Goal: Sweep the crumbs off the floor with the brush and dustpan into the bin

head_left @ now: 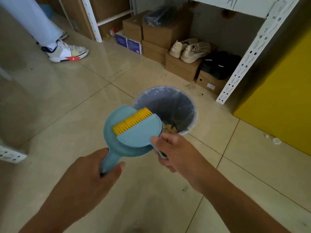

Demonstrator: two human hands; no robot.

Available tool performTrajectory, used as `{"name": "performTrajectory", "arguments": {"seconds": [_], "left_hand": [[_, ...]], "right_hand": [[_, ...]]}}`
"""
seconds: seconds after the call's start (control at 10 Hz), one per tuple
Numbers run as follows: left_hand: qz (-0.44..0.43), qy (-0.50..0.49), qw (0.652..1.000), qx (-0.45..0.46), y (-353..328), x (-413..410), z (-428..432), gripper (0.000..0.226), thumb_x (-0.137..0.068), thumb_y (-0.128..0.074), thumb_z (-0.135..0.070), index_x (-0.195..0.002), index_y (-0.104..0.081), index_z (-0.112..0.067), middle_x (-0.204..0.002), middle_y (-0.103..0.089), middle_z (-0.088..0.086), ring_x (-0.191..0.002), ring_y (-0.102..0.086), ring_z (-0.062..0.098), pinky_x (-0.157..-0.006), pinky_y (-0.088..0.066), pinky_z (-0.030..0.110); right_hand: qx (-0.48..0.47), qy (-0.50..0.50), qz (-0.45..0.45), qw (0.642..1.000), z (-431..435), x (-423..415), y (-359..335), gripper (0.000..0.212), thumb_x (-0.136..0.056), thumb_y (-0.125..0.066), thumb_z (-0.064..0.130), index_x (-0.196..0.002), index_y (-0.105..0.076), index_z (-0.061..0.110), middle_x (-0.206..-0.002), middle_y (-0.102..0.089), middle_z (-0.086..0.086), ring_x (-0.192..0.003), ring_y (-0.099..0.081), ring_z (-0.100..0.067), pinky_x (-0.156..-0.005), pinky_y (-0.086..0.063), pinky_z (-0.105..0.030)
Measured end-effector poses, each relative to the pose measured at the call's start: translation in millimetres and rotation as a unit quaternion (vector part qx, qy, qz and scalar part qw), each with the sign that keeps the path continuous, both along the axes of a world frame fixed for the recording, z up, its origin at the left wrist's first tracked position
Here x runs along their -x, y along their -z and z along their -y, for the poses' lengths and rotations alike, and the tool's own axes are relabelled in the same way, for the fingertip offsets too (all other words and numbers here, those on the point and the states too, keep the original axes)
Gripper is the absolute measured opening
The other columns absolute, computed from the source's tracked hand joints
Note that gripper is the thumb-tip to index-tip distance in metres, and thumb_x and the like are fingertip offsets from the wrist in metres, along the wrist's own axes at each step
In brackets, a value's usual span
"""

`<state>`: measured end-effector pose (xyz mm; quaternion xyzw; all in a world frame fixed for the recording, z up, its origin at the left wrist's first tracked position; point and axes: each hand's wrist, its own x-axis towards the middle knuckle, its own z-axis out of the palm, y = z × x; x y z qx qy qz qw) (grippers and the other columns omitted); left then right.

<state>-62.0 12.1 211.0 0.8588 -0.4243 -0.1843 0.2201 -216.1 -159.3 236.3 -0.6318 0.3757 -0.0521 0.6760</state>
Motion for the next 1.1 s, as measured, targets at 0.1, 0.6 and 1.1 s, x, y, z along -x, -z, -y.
{"name": "performTrajectory", "arguments": {"seconds": [0.1, 0.6, 1.1], "left_hand": [[0.002, -0.037, 0.999, -0.011, 17.1, 2.2, -52.9, 0.029, -0.075, -0.079, -0.048, -0.086, -0.056, -0.060, -0.073, -0.066, -0.034, -0.044, -0.057, 0.007, -0.048, -0.038, 0.019], [-0.150, 0.019, 0.985, -0.088, 238.9, 3.3, 24.9, 0.068, -0.079, -0.035, -0.065, -0.118, -0.062, -0.016, -0.108, -0.075, 0.006, -0.097, -0.071, 0.026, -0.078, -0.056, 0.041], [0.053, 0.015, 0.990, -0.126, 251.5, 2.0, 29.0, 0.069, -0.078, -0.038, -0.070, -0.119, -0.056, -0.017, -0.109, -0.064, 0.005, -0.098, -0.067, 0.028, -0.074, -0.056, 0.041]], "right_hand": [[-0.059, -0.032, 0.048, 0.997, -38.1, 4.0, 28.6, 0.033, -0.099, -0.055, 0.023, -0.068, -0.050, 0.011, -0.044, -0.047, 0.014, -0.039, -0.038, -0.001, -0.042, -0.033, -0.012], [-0.029, 0.024, -0.139, 0.990, -16.5, -14.4, 235.7, 0.037, -0.098, -0.058, 0.023, -0.064, -0.054, 0.009, -0.049, -0.049, 0.002, -0.036, -0.045, -0.006, -0.038, -0.037, -0.017], [-0.079, 0.060, -0.149, 0.984, -28.6, 3.5, 256.3, 0.036, -0.090, -0.062, 0.050, -0.091, -0.058, 0.014, -0.069, -0.075, -0.011, -0.043, -0.058, -0.012, -0.046, -0.046, -0.025]]}}
